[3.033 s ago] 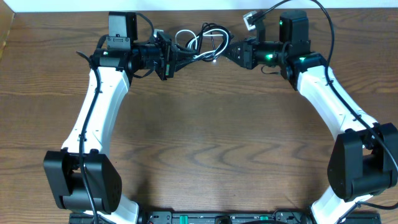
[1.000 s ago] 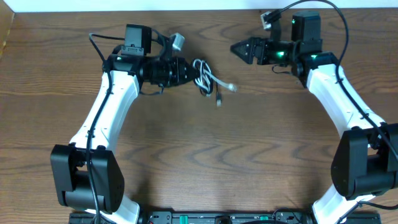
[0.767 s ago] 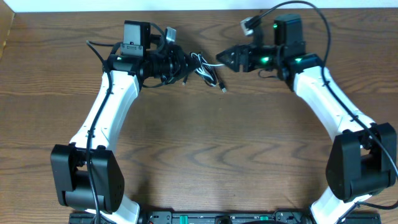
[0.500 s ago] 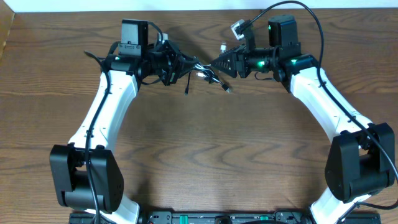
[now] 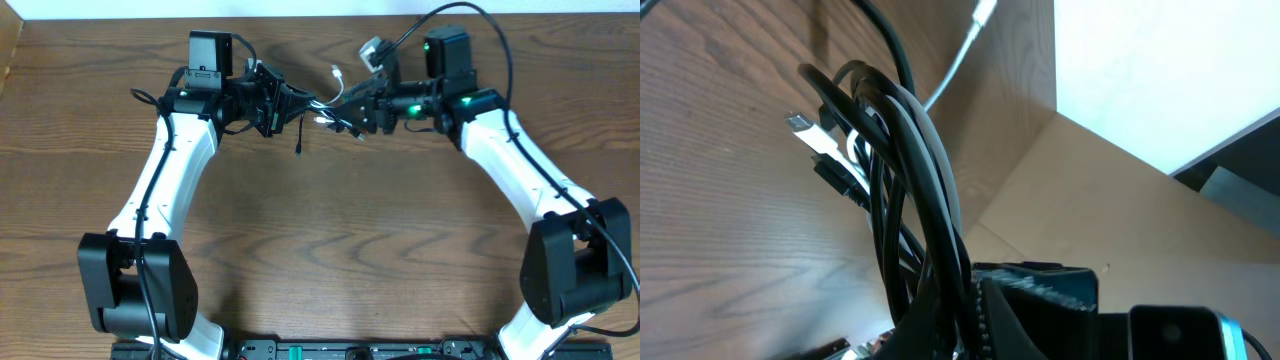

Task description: Untangle cables

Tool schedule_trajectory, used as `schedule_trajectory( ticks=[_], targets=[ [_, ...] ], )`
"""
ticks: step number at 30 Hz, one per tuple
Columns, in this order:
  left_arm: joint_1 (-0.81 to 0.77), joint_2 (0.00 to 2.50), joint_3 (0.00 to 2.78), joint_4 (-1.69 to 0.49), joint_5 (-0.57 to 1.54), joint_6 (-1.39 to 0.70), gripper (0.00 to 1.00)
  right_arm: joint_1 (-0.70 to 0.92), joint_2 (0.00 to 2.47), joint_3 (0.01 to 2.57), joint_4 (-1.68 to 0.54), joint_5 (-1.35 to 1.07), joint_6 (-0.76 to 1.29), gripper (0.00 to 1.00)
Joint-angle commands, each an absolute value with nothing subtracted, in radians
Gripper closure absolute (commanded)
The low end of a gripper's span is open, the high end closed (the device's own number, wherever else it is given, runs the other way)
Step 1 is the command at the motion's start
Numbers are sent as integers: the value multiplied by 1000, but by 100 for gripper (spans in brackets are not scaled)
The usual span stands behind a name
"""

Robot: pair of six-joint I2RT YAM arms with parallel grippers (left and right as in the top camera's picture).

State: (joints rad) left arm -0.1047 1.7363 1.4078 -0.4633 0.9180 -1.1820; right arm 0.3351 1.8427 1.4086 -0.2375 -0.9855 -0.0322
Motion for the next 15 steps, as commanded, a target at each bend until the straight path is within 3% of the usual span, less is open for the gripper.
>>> schedule_trajectory(
  ticks=[1,3,6,10,15],
  targets=[
    [-101,1731,1411,-458,960,-1192,92,387,1851,1419,-252,-894,-69,55],
    [-101,1731,1411,-458,961,-1191,93,403,1851,1419,-258,-859,-69,59],
    [-101,1731,1411,-458,987,-1191,93,421,1851,1419,-262,-793,-68,78],
    [-101,1731,1411,-458,987,-1187,92,425,1851,1419,-260,-757,-26,96],
    [-97,1731,1411,-453,976,-1106,92,396,1851,1419,-258,-758,55,99]
  ],
)
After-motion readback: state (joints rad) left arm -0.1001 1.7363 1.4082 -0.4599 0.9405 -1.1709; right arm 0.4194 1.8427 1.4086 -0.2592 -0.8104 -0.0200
